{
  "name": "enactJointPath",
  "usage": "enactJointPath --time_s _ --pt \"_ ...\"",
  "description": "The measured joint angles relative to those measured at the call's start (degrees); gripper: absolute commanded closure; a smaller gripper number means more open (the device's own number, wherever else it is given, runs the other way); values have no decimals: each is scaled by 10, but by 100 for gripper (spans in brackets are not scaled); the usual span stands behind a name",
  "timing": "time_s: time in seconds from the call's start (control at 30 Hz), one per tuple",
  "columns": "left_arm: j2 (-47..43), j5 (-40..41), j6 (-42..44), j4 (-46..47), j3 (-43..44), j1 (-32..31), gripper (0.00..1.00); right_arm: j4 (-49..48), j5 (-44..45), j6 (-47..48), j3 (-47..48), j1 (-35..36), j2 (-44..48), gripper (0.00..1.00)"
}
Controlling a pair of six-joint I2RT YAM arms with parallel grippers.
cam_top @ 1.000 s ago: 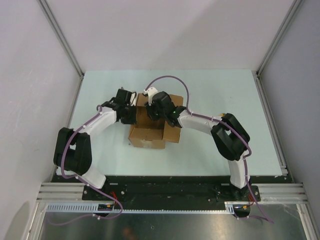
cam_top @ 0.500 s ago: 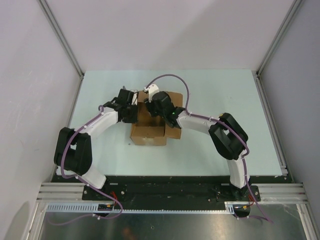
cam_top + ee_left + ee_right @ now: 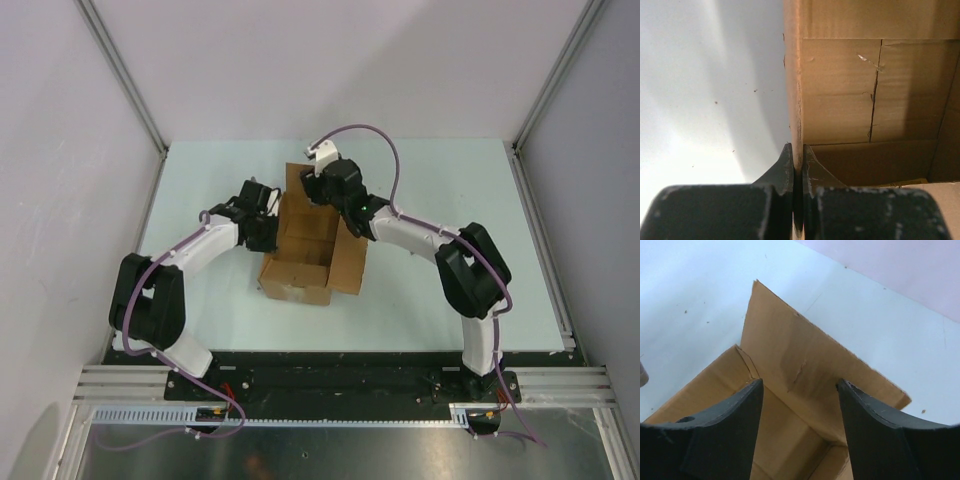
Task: Unpack the express box
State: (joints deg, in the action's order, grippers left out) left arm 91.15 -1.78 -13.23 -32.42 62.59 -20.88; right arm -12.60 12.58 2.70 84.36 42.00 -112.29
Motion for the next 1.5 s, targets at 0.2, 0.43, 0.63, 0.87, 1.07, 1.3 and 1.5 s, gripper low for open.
enactJointPath --time_s 0.2,0.43,0.63,0.87,1.07,1.3,1.5 --pt "0 -10 4 -2 0 0 100 68 -56 67 72 -11 -23 19" --pt "0 -17 8 -4 0 0 100 162 -139 125 116 -34 -57 14" --pt "2 -17 13 -11 0 -1 100 245 -188 164 144 -59 -85 13" --pt "8 -16 13 -17 7 -2 100 284 -218 181 160 -62 -110 28" --pt "16 -13 14 -31 21 -2 100 303 -236 183 160 -65 -118 68" --pt "19 14 17 -42 31 -2 64 311 -235 170 159 -70 -117 100" --pt "16 59 -8 -33 66 3 26 313 -195 110 128 -56 -92 100"
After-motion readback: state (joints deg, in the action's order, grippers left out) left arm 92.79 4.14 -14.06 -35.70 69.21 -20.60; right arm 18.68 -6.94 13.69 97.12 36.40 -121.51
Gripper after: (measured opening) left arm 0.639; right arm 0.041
